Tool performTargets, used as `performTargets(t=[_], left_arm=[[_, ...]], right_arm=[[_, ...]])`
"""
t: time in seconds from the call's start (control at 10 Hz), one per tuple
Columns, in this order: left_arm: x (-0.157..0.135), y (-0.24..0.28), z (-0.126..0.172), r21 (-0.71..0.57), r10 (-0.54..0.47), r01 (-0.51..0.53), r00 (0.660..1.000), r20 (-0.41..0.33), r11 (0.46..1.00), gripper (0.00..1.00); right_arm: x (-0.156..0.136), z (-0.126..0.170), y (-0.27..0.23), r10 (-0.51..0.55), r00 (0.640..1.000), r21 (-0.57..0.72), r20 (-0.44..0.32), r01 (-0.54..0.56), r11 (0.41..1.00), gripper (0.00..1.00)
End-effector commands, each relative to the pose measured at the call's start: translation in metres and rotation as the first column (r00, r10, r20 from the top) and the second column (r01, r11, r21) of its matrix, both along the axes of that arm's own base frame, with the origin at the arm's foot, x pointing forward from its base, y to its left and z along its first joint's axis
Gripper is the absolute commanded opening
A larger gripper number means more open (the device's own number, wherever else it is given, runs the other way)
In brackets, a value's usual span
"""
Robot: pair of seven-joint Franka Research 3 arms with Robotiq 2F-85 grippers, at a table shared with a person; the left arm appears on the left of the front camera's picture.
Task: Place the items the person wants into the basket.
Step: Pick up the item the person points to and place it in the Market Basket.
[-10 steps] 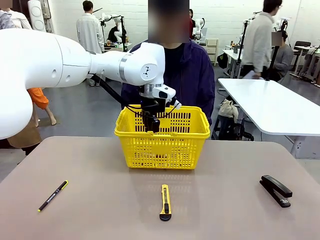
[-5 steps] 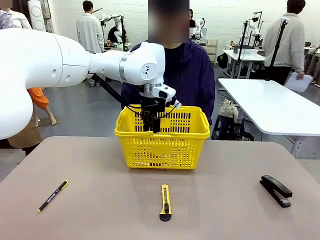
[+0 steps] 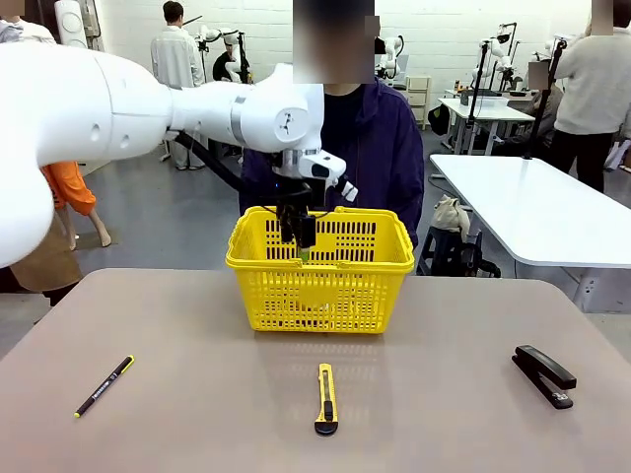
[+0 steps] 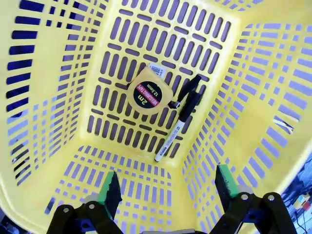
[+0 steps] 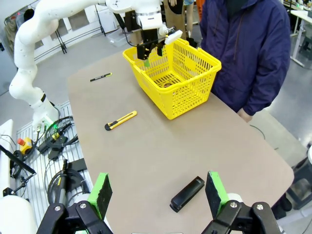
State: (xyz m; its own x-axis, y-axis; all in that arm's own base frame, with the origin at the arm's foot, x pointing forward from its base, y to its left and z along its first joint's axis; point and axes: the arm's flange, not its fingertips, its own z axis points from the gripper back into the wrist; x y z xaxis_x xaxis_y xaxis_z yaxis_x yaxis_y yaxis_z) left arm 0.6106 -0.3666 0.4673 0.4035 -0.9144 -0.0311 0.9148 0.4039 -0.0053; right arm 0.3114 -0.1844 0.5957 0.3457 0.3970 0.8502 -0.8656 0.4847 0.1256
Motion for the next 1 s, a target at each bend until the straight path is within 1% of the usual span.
performTargets(t=[0.0,0.1,0.2,0.3,0.5,0.6,0.7,0.8,0.9], left_arm=[[-0.041,0.02,0.049,0.014,-0.007,0.007,1.0,0.006,1.0,1.0],[-0.07,0.035,0.071,-0.003,-0.003,0.003,1.0,0.031,1.0,1.0],[-0.102,0.056,0.091,-0.034,0.013,-0.011,0.996,0.083,0.999,1.0],[-0.126,0.078,0.104,-0.065,0.035,-0.027,0.993,0.115,0.997,1.0],[-0.169,0.119,0.116,-0.137,0.075,-0.05,0.98,0.184,0.989,1.0],[-0.19,0.138,0.115,-0.161,0.083,-0.05,0.974,0.21,0.986,1.0],[-0.198,0.147,0.112,-0.175,0.094,-0.054,0.969,0.228,0.983,1.0],[-0.203,0.166,0.107,-0.208,0.13,-0.082,0.964,0.23,0.975,1.0],[-0.202,0.177,0.106,-0.242,0.15,-0.094,0.962,0.227,0.966,1.0]], right_arm=[[0.001,0.0,0.001,0.007,1.0,0.029,0.026,-0.007,1.0,1.0],[0.001,0.0,0.001,0.007,1.0,0.029,0.026,-0.007,1.0,1.0],[0.001,0.0,0.001,0.007,1.0,0.029,0.026,-0.007,1.0,1.0],[0.001,0.0,0.001,0.007,1.0,0.029,0.026,-0.007,1.0,1.0],[0.001,0.0,0.001,0.007,1.0,0.029,0.026,-0.007,1.0,1.0],[0.001,0.0,0.001,0.007,1.0,0.029,0.026,-0.007,1.0,1.0],[0.001,0.0,0.001,0.007,1.0,0.029,0.026,-0.007,1.0,1.0],[0.001,0.0,0.001,0.007,1.0,0.029,0.026,-0.007,1.0,1.0],[0.001,0.0,0.001,0.007,1.0,0.029,0.026,-0.007,1.0,1.0]])
